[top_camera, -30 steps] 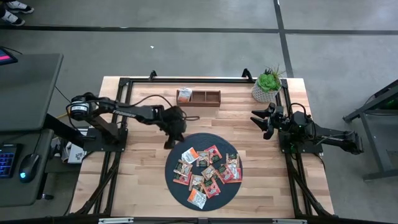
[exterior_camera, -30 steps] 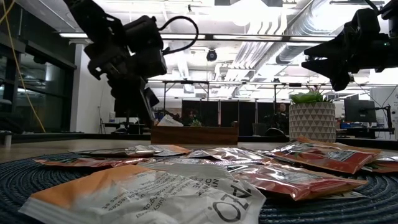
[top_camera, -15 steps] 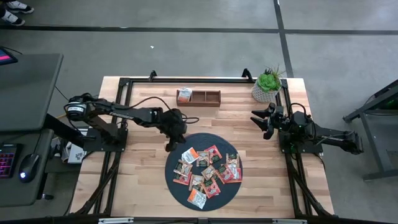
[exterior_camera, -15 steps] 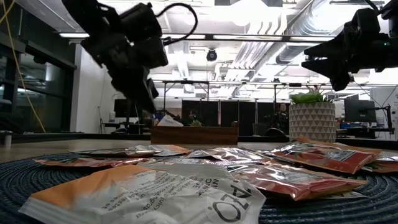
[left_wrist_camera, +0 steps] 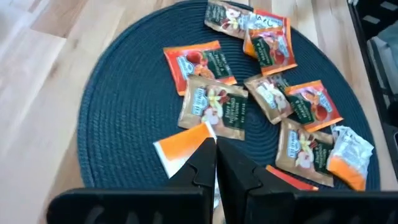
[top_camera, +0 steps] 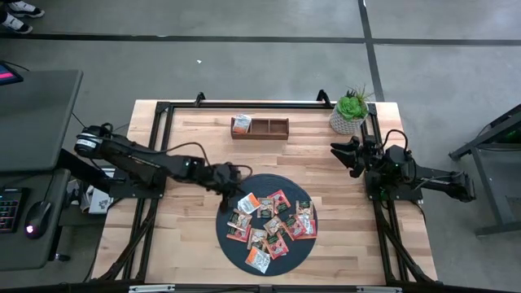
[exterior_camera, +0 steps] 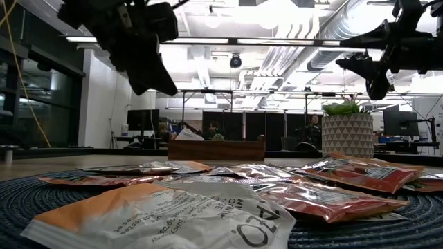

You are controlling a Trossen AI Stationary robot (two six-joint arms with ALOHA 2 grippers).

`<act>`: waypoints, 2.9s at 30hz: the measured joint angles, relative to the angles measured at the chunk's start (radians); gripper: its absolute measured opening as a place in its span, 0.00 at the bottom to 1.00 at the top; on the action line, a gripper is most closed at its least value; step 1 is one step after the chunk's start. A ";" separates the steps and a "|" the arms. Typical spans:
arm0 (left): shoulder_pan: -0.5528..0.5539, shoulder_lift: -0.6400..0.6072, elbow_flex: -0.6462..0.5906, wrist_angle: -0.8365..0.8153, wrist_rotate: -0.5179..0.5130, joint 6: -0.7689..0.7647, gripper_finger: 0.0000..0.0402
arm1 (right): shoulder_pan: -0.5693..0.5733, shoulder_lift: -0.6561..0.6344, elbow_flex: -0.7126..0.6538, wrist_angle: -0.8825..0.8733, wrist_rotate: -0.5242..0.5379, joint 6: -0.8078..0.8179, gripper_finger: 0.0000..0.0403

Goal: Pick & Place Tea
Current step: Put the white tea bag into the left section of the wooden organizer

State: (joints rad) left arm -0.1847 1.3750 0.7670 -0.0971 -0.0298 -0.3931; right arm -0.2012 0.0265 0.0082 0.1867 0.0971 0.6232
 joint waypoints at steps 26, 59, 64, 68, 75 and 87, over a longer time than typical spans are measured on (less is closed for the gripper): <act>-0.189 0.000 0.000 -0.193 -0.224 -0.049 0.03 | 0.120 0.642 0.516 -0.301 -0.111 -0.211 0.47; -0.189 0.000 -0.149 -0.146 -0.242 -0.481 0.03 | 0.198 1.844 1.142 -0.250 -0.399 -0.726 0.47; -0.189 0.000 -0.174 -0.058 -0.237 -0.495 0.03 | 0.219 1.846 1.121 -0.219 -0.398 -0.794 0.47; -0.189 0.000 -0.174 -0.049 -0.242 -0.495 0.03 | 0.250 1.854 1.121 -0.172 -0.381 -0.832 0.47; -0.189 0.000 -0.175 -0.048 -0.242 -0.494 0.03 | 0.279 1.917 1.121 -0.096 -0.337 -0.783 0.47; -0.189 0.000 -0.174 -0.016 -0.232 -0.494 0.03 | 0.295 1.967 1.122 -0.091 -0.345 -0.680 0.47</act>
State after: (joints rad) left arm -0.3737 1.3754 0.5926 -0.1136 -0.2616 -0.8871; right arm 0.0941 1.9930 1.1299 0.0954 -0.2474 -0.0572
